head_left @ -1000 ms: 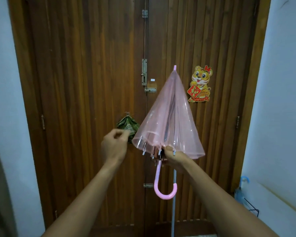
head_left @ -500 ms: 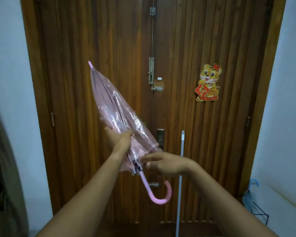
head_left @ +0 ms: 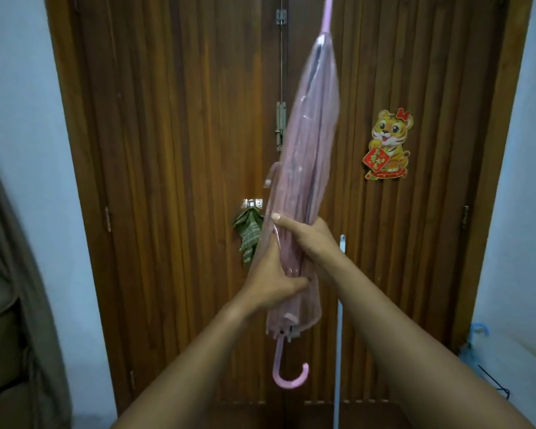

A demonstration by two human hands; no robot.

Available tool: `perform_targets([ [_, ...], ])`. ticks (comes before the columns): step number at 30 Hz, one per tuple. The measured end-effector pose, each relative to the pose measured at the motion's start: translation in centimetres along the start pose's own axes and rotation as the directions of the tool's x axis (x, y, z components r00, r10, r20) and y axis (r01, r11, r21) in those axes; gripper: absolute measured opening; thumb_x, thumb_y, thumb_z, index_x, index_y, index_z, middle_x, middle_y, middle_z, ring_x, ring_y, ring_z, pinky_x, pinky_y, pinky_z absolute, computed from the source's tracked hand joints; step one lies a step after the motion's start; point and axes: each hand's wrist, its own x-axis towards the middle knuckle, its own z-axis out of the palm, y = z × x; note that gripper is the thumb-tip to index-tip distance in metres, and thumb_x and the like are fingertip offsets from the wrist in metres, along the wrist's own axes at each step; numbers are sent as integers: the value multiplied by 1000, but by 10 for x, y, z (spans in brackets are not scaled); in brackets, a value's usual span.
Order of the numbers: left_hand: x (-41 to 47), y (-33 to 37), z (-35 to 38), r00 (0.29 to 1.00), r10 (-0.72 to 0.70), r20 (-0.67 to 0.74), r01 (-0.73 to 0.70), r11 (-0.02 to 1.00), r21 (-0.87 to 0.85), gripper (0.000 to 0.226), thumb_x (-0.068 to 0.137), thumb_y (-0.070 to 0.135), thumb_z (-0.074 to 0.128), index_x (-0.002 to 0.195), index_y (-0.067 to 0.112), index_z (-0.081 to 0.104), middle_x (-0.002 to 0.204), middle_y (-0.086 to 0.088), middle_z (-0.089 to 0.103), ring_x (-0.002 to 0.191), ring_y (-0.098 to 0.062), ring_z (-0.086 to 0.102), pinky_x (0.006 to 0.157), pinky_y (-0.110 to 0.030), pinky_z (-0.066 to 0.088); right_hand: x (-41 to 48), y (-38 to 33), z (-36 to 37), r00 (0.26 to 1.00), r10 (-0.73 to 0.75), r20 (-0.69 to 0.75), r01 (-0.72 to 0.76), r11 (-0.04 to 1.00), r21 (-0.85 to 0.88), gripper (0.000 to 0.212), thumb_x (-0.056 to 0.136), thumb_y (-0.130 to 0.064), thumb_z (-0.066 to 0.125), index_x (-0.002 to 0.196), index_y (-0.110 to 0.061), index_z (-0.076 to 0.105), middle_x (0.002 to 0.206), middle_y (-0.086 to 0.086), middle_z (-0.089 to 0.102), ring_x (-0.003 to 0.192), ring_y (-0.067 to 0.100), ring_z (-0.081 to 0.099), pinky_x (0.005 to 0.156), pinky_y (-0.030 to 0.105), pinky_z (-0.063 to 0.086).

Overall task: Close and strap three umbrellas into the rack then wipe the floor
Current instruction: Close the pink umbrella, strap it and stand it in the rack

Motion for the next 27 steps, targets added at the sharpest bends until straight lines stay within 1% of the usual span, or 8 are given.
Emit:
perform_targets([
  [3, -4, -11, -20, 995, -49, 83, 40, 994, 102, 93, 77, 23, 83, 154, 30, 30, 131, 20, 56, 118, 2, 59, 91, -15, 51, 0, 5, -17, 997, 61, -47, -59, 998, 35, 50, 78, -27, 83, 119, -9, 61, 102, 7, 73, 85, 19, 74, 68, 29, 61],
  [8, 1, -16, -39, 877, -39, -478, 97, 990, 98, 34, 76, 44, 71, 105, 26, 77, 97, 13, 76, 90, -3, 71, 82, -32, 61, 3, 9, -29, 983, 166, -76, -162, 985, 52, 57, 58, -25, 70, 110, -7, 55, 101, 11, 64, 77, 22, 68, 64, 36, 59],
  [10, 9, -9, -43, 901, -150, -407, 147, 988, -39, 46, 76, 48, 76, 116, 25, 72, 107, 12, 73, 100, -4, 68, 87, -26, 56, 5, 8, -27, 998, 68, -3, -68, 995, 76, 4, 66, -17, 62, 65, -15, 65, 80, 3, 58, 61, 9, 56, 59, 29, 47],
  [13, 20, 8, -40, 953, -240, -184, 188, 948, -258, 46, 82, 43, 77, 121, 18, 70, 110, 0, 75, 101, -14, 72, 89, -31, 59, 0, 9, -22, 984, 6, 178, -23, 995, 93, 63, 84, 15, 35, 34, -22, 46, 43, -11, 42, 40, -2, 38, 51, 16, 37],
  [17, 26, 18, -29, 940, -310, -145, 222, 874, -432, 34, 81, 24, 81, 107, 3, 74, 103, -22, 74, 95, -36, 73, 87, -47, 60, -12, 15, -14, 869, 59, 492, -89, 995, 37, 31, 68, -2, 48, 47, -14, 68, 53, -2, 63, 52, 4, 60, 60, 20, 51],
  [20, 26, 12, -26, 906, -374, -200, 238, 838, -492, 29, 79, 17, 82, 100, -1, 75, 93, -19, 76, 81, -32, 73, 76, -39, 61, -11, 18, -19, 807, 163, 568, -142, 987, -81, 22, 70, -12, 59, 81, -9, 78, 81, 13, 74, 75, 23, 72, 77, 33, 58],
  [23, 24, 5, -27, 869, -385, -310, 208, 853, -478, 30, 77, 14, 85, 94, -8, 74, 82, -14, 74, 71, -24, 71, 63, -30, 60, -6, 19, -24, 899, 102, 427, 45, 945, -323, 28, 77, -24, 71, 103, -14, 73, 105, 11, 74, 101, 29, 71, 88, 39, 56],
  [27, 25, -8, -29, 820, -399, -411, 248, 894, -372, 46, 69, 25, 90, 106, 9, 68, 100, -6, 75, 87, -20, 75, 78, -36, 63, -10, 1, -21, 957, -288, 37, 289, 932, -217, 31, 73, -42, 60, 88, -15, 65, 90, 3, 65, 90, 22, 63, 79, 35, 51],
])
